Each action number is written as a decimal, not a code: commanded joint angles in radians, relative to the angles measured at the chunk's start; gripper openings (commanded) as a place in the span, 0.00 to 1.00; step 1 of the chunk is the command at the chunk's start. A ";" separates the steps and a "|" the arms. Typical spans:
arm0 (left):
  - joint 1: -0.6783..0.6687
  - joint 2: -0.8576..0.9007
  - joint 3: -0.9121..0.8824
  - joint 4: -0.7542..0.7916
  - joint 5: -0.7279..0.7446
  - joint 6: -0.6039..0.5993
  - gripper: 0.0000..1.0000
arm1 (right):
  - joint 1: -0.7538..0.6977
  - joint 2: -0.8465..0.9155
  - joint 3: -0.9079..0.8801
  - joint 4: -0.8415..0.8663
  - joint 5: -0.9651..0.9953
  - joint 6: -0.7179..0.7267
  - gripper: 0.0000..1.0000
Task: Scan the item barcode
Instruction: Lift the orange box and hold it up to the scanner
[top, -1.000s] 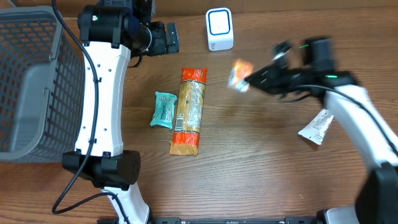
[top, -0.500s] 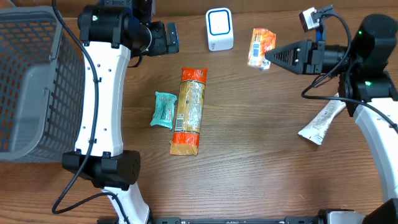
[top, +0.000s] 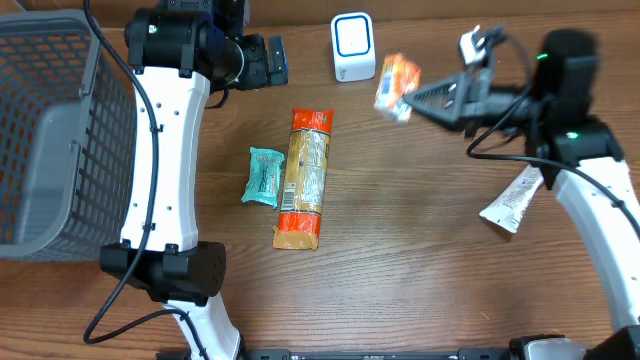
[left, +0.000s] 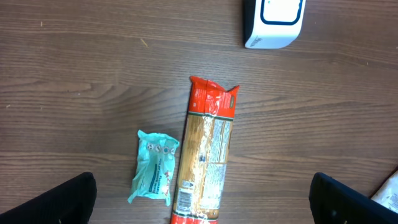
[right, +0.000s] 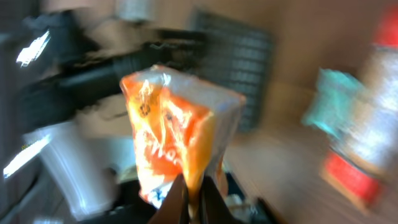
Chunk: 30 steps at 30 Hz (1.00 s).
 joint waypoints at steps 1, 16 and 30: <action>0.000 0.007 -0.003 0.001 -0.003 0.012 1.00 | 0.069 0.010 0.009 -0.218 0.470 -0.275 0.04; 0.000 0.007 -0.003 0.001 -0.003 0.012 1.00 | 0.283 0.580 0.885 -0.663 1.426 -0.759 0.04; 0.000 0.007 -0.003 0.001 -0.003 0.012 1.00 | 0.351 0.919 0.908 -0.103 1.618 -1.566 0.04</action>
